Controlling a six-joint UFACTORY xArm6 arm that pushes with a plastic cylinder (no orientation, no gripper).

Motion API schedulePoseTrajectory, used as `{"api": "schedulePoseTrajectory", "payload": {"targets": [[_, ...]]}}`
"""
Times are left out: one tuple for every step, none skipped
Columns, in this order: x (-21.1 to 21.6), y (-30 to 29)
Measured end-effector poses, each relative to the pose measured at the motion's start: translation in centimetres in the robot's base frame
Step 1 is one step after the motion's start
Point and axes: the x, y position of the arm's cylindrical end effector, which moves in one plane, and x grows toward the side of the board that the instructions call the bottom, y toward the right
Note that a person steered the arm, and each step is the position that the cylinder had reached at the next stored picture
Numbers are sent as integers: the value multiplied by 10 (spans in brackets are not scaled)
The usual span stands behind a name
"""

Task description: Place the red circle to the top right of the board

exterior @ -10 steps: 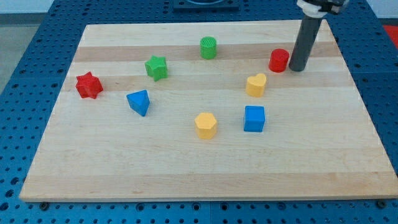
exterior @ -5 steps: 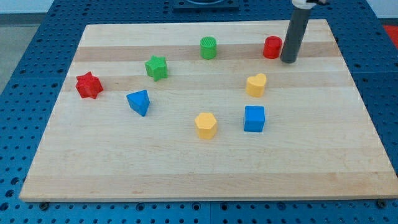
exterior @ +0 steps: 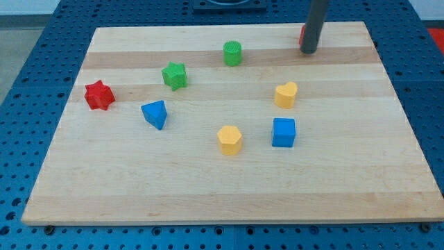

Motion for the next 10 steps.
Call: {"api": "schedulePoseTrajectory", "payload": {"targets": [[-18,-2],[-23,17],[-23,24],[-23,0],[-23,-50],[-29,-56],[-42,-33],[-49,-5],[-49,18],[-46,22]]}}
